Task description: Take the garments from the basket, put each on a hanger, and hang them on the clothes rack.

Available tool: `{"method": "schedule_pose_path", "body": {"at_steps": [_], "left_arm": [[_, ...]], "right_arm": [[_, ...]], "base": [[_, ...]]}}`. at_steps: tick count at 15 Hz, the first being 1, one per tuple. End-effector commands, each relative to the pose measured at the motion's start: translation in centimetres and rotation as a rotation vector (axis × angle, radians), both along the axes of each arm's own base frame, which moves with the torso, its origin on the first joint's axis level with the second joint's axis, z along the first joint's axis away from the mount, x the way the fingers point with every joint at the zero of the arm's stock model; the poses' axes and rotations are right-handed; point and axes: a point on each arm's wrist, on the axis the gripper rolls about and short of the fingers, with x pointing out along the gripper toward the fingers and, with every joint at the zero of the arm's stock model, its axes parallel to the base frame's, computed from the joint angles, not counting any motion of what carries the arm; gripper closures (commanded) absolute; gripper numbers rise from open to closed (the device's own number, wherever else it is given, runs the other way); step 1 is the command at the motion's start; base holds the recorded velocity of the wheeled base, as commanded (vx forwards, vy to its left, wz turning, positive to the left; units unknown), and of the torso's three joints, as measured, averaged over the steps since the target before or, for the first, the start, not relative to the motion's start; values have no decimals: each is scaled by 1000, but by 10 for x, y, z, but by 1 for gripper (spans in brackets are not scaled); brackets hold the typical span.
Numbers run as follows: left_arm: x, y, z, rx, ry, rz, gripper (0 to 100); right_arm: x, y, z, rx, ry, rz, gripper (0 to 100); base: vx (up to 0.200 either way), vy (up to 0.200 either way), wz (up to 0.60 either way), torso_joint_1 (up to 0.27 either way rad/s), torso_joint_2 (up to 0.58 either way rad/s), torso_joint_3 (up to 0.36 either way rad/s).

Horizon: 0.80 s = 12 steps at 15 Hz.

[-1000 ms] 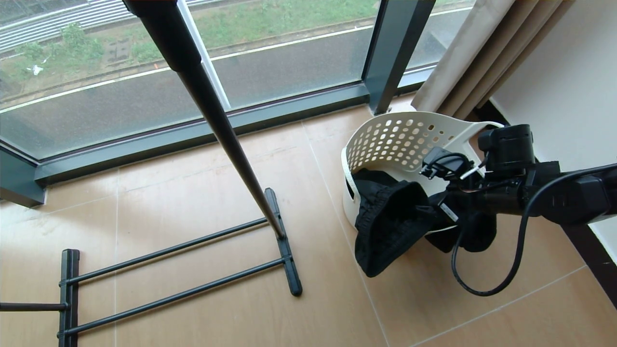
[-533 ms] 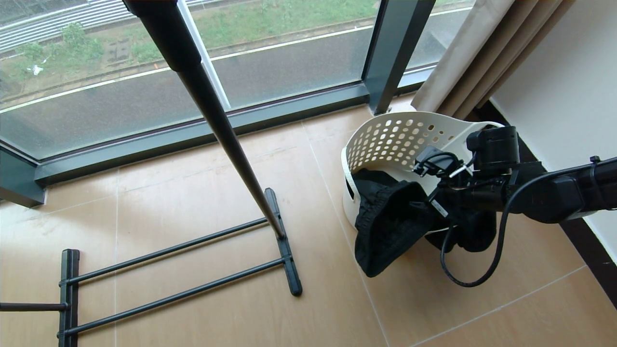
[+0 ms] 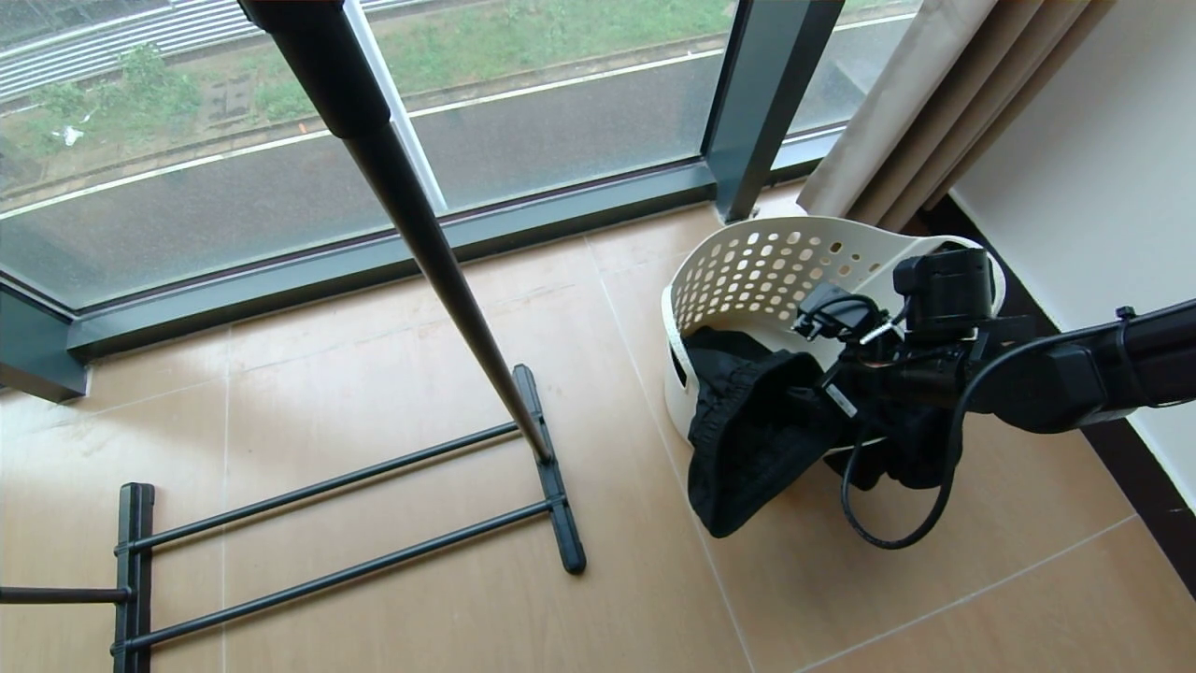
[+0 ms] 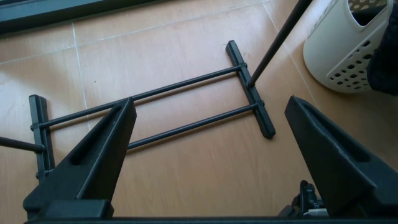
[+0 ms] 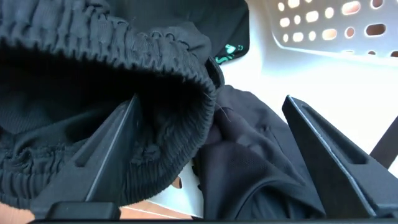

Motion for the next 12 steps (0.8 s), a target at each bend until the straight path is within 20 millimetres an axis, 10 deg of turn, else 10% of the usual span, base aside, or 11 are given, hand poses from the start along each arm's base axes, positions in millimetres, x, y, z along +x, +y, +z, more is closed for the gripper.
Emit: {"method": "schedule_pose_path", "body": {"at_steps": [1,2,3,8,12], "left_arm": [[0,0,0,0,-1,0,0],[0,0,0,0,-1,0,0],[0,0,0,0,-1,2,0],[0,0,0,-2,1,0,0],[0,0,0,-8,-2,3,0]], "right_arm": [[1,0,2,8,-7,-4,0],[3,1,1,13,-17,-5,0],[4,1,0,16,-20,-7,100],[4,4,0,21,-33,0,100],[-36,-4,35,38,-99,3,100]], "base": [[0,0,0,0,0,0],[0,0,0,0,0,0],[0,0,0,0,0,0],[0,0,0,0,0,0],[0,0,0,0,0,0]]}}
